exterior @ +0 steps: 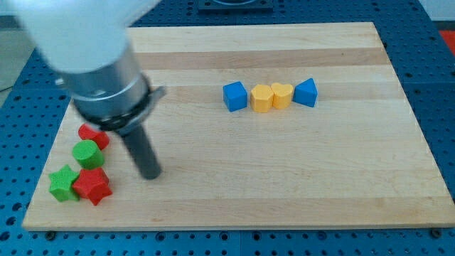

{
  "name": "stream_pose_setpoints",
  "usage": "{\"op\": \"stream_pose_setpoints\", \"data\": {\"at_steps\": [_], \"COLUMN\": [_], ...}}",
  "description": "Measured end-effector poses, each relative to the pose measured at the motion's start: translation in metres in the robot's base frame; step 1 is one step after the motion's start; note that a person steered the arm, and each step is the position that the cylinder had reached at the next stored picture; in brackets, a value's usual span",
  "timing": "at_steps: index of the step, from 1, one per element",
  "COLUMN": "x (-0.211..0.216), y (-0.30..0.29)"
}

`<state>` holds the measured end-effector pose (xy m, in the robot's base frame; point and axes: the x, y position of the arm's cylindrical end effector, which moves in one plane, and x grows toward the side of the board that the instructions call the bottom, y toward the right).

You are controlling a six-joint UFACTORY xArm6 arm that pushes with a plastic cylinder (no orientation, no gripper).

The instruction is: Move the blue cube diagonal to the yellow hexagon

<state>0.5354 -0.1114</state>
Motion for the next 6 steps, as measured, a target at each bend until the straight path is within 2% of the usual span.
{"op": "stream_pose_setpoints", "data": {"at_steps": [1, 3, 4, 5, 6], "x": [-0.053, -0.165, -0.213, -0.216, -0.192], "y": [0.02, -0.014, 0.044, 0.124, 0.135]}}
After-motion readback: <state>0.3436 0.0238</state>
